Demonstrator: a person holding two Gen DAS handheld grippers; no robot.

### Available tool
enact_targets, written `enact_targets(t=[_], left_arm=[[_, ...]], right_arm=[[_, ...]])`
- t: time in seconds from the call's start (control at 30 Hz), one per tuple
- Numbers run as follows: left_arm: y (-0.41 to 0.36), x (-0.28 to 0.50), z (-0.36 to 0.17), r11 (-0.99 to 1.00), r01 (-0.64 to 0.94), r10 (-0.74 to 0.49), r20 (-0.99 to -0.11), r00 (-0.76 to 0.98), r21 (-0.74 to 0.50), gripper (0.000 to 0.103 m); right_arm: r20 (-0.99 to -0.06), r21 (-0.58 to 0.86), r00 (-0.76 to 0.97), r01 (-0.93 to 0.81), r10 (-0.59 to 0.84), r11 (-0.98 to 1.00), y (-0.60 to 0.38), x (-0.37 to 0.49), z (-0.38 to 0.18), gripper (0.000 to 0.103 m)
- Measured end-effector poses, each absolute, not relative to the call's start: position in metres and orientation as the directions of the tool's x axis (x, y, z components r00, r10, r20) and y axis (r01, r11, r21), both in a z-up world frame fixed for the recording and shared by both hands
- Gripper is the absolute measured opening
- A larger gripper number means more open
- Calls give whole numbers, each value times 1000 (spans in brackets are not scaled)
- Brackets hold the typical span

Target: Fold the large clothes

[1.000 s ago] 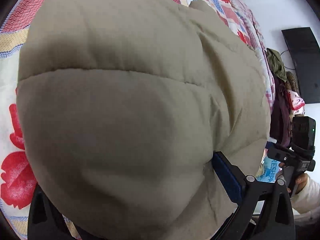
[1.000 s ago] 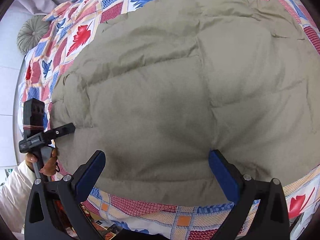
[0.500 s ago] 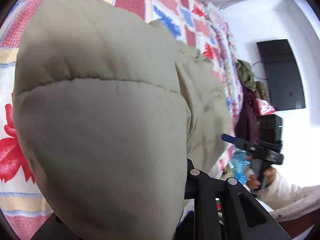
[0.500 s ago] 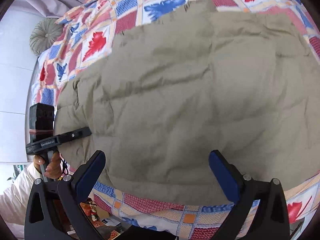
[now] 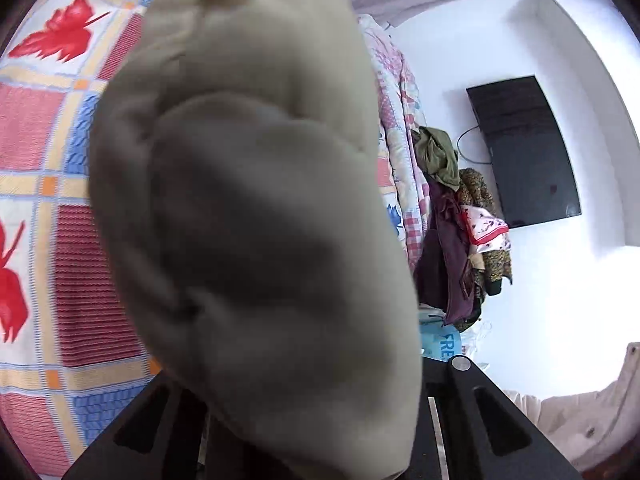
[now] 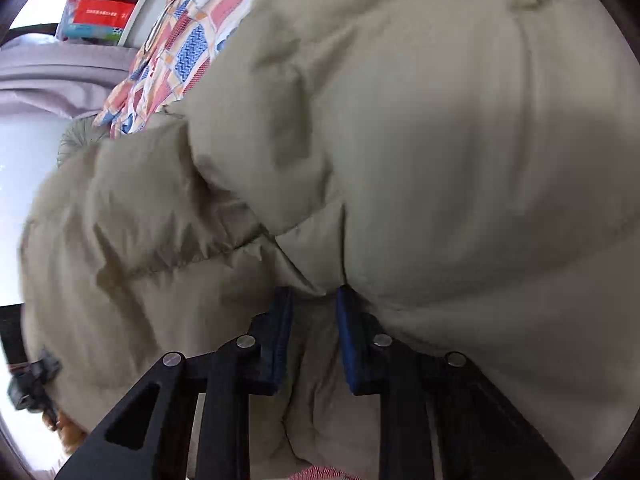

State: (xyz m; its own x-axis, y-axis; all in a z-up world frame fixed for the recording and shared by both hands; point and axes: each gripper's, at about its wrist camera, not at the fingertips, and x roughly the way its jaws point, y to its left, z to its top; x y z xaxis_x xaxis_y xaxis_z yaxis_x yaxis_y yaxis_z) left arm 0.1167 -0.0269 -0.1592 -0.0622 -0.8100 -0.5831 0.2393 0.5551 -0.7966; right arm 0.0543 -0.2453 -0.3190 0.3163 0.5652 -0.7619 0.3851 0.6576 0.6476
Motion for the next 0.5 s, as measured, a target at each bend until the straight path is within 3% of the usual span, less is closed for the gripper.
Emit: enact_targets(t=[0.27,0.5], left_arm=[[-138,103,-128,690,351,-661,-749,-50,-633,21],[-210,97,-133,715,459,-552,-829,-92,-527,22]], right_arm=[[-716,696,317,380,622,609,-254,53,-331,18],[-724,690,383,390,573,610,-303,17,-294,18]])
